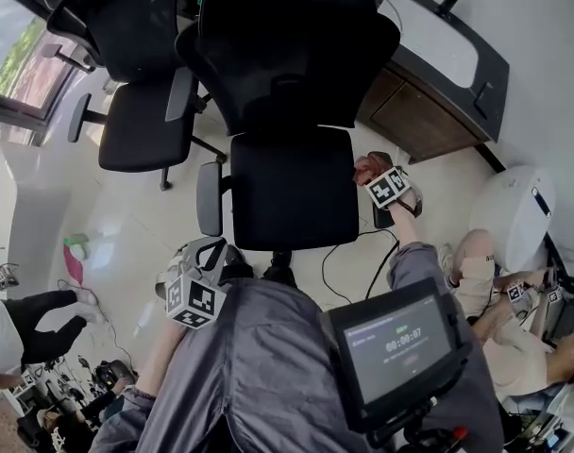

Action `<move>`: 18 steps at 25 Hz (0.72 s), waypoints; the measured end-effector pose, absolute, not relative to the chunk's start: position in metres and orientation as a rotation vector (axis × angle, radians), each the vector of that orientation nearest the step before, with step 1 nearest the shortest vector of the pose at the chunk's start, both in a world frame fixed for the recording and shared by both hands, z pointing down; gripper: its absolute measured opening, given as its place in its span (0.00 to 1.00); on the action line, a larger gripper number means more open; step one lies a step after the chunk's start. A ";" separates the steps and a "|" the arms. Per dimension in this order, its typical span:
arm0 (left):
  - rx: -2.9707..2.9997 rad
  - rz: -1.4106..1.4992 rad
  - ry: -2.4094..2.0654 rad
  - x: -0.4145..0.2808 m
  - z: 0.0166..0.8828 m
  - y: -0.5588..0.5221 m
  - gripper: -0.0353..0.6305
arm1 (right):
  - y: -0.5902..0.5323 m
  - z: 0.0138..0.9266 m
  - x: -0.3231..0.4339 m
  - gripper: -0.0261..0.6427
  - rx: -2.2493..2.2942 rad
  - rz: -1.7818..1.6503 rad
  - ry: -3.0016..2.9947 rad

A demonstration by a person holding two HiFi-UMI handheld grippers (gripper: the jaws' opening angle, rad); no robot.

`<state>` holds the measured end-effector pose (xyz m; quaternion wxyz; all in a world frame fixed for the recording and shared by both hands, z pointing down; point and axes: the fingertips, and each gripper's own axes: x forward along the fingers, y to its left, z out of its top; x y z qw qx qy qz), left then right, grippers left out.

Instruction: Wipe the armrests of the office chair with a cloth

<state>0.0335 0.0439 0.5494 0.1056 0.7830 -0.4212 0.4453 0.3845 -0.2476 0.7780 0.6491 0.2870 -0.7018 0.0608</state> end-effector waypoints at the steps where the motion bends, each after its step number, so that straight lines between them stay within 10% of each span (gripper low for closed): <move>1: 2.319 1.313 -1.231 0.037 0.549 0.041 0.08 | -0.246 0.779 0.384 0.11 0.648 0.145 -1.608; 18: 2.485 1.414 -0.927 0.077 0.579 0.015 0.08 | -0.162 0.777 0.398 0.11 0.629 0.160 -1.653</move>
